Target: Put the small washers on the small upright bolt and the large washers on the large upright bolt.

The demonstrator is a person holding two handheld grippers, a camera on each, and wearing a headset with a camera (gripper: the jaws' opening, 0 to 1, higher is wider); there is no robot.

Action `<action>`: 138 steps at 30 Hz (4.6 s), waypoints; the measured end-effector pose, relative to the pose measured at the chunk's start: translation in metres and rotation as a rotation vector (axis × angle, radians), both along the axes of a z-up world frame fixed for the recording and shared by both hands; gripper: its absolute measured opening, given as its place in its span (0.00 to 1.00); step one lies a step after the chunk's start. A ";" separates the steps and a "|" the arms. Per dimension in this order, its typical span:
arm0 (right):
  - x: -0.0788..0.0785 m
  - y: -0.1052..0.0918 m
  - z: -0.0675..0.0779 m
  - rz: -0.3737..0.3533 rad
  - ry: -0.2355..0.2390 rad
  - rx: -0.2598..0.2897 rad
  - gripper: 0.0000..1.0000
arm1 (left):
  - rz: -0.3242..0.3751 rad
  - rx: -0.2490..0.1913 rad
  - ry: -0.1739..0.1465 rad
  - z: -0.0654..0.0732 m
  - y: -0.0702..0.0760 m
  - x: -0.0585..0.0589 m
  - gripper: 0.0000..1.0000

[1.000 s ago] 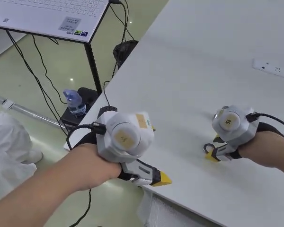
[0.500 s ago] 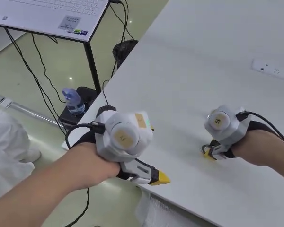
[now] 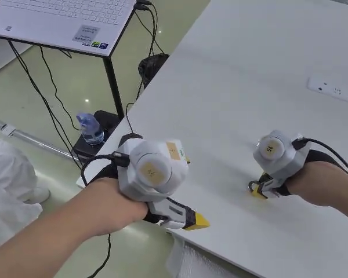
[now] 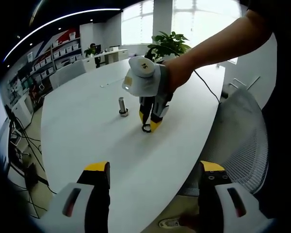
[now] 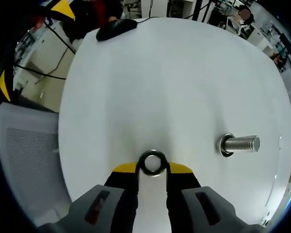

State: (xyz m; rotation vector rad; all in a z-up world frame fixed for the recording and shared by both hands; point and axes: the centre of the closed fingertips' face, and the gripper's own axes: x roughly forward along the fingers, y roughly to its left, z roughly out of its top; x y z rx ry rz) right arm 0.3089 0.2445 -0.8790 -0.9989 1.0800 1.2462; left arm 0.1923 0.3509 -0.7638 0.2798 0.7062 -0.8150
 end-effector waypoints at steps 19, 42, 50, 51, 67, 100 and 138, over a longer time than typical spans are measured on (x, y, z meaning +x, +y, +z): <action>0.023 -0.038 0.050 -0.017 -0.040 -0.016 0.21 | -0.023 -0.003 -0.001 0.000 -0.010 0.000 0.73; 0.082 -0.015 0.092 -0.075 -0.086 0.037 0.21 | -0.025 -0.006 0.004 -0.002 -0.013 0.004 0.73; 0.094 -0.004 0.088 -0.084 -0.072 0.044 0.21 | -0.027 -0.018 0.003 -0.003 -0.013 0.008 0.73; 0.094 -0.003 0.087 -0.084 -0.069 0.044 0.21 | -0.028 -0.017 0.004 -0.003 -0.013 0.008 0.74; 0.101 0.010 0.077 -0.086 -0.059 0.053 0.21 | -0.030 -0.030 0.009 -0.004 -0.015 0.009 0.75; 0.102 0.014 0.047 -0.057 -0.038 0.001 0.21 | -0.029 -0.056 0.004 -0.002 -0.018 0.017 0.76; 0.101 0.012 0.020 -0.063 -0.051 -0.034 0.23 | -0.036 -0.047 0.025 -0.007 -0.020 0.013 0.74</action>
